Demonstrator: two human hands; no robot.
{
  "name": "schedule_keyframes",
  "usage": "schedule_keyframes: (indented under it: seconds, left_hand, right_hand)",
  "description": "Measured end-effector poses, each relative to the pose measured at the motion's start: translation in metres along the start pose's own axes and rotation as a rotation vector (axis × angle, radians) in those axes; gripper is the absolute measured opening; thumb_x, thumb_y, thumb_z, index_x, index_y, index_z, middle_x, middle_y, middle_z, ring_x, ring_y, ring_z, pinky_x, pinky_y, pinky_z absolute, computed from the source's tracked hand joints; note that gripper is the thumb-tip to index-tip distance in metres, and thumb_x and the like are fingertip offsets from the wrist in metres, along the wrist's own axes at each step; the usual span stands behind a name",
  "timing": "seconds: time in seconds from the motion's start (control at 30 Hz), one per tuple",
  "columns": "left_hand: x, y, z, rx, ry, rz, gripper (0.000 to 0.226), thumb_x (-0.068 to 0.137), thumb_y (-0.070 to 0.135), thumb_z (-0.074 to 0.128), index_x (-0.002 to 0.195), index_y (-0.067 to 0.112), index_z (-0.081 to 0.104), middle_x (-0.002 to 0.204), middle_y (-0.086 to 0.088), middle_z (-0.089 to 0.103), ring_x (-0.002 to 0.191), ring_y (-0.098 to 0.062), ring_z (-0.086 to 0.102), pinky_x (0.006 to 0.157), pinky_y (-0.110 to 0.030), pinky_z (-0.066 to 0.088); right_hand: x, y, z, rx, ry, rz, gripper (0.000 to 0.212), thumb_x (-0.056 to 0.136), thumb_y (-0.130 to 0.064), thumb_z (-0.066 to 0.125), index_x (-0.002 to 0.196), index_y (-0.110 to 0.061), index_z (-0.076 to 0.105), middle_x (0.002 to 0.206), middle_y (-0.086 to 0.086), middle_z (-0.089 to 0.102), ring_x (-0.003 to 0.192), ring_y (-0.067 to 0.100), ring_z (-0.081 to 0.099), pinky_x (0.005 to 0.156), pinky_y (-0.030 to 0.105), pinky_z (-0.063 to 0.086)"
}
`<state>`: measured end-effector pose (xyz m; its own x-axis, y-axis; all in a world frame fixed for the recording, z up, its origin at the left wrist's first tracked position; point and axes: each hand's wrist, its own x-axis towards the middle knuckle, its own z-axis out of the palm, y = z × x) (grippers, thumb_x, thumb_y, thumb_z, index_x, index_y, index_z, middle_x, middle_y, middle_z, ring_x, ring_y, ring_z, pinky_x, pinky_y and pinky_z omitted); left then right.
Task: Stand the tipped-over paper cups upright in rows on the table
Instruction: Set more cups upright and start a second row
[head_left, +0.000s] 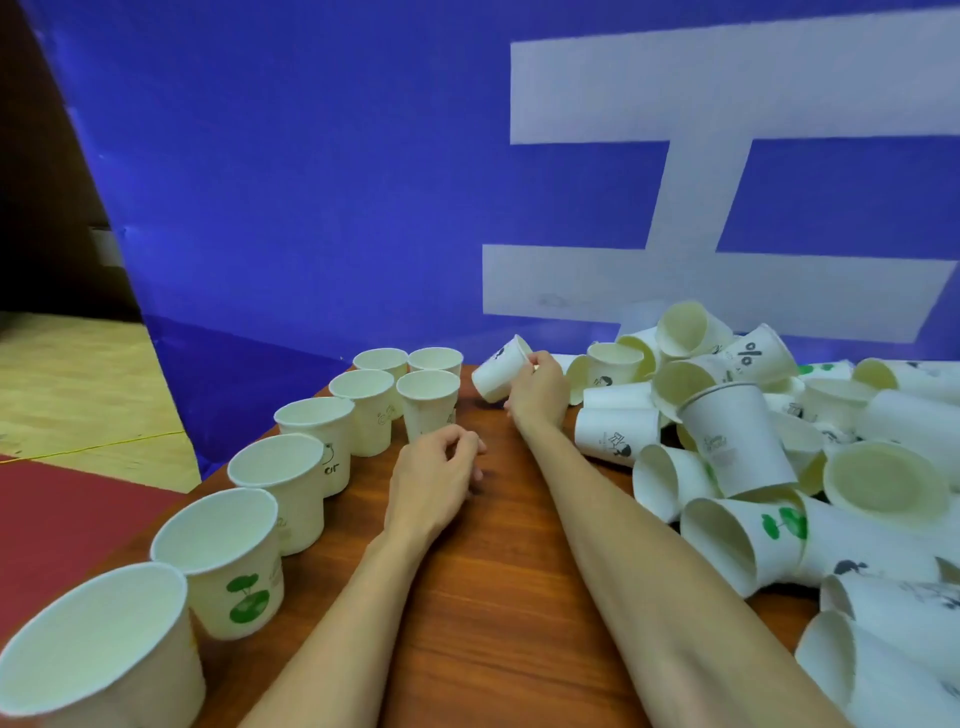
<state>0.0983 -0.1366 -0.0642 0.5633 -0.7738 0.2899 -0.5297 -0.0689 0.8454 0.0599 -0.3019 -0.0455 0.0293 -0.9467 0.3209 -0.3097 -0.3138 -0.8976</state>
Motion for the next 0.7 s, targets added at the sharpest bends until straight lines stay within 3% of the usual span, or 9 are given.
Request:
schedule_keyframes:
  seconds: [0.13,0.3,0.43,0.53,0.7]
  left_hand:
    - [-0.004,-0.001,-0.001,-0.001,-0.013,-0.009,0.04,0.099,0.043,0.039,0.078,0.026,0.068,0.065,0.004,0.069,0.053,-0.01,0.061,0.065,-0.031,0.052]
    - [-0.009,0.001,-0.003,0.046,-0.005,0.039,0.034,0.097,0.045,0.04,0.082,0.029,0.066,0.064,0.008,0.069,0.053,-0.009,0.061,0.071,-0.037,0.054]
    - [-0.012,0.006,-0.002,0.081,0.082,0.088,0.021,0.094,0.042,0.047,0.084,0.034,0.063,0.064,0.008,0.067,0.065,-0.008,0.063,0.072,-0.038,0.053]
    - [-0.014,0.006,0.0,0.145,0.142,0.173,0.009,0.093,0.038,0.053,0.099,0.035,0.059,0.067,0.007,0.062,0.067,-0.008,0.061,0.066,-0.034,0.051]
    - [-0.017,0.01,0.0,0.313,0.131,0.316,0.04,0.093,0.038,0.055,0.132,0.042,0.044,0.069,0.009,0.056,0.066,-0.006,0.057,0.063,-0.03,0.051]
  right_hand:
    - [-0.026,-0.011,-0.041,-0.214,-0.033,-0.122,0.023,0.101,-0.018,0.032,0.104,-0.012,0.054,0.091,0.002,0.056,0.083,0.025,0.052,0.069,0.032,0.037]
    - [-0.05,-0.015,-0.07,-0.344,-0.049,-0.245,0.022,0.101,-0.019,0.034,0.099,-0.011,0.055,0.087,-0.002,0.043,0.077,0.025,0.046,0.067,0.032,0.034]
    - [-0.063,-0.012,-0.084,-0.353,-0.069,-0.272,0.018,0.099,-0.019,0.036,0.093,-0.015,0.052,0.088,0.001,0.052,0.079,0.027,0.052,0.065,0.033,0.034]
    - [-0.073,-0.006,-0.088,-0.333,-0.099,-0.277,0.017,0.098,-0.02,0.037,0.088,-0.018,0.051,0.086,0.0,0.058,0.077,0.024,0.053,0.063,0.031,0.034]
    - [-0.087,0.007,-0.087,-0.204,-0.186,-0.355,0.02,0.095,-0.019,0.041,0.079,-0.019,0.051,0.077,-0.002,0.058,0.071,0.019,0.05,0.06,0.032,0.034]
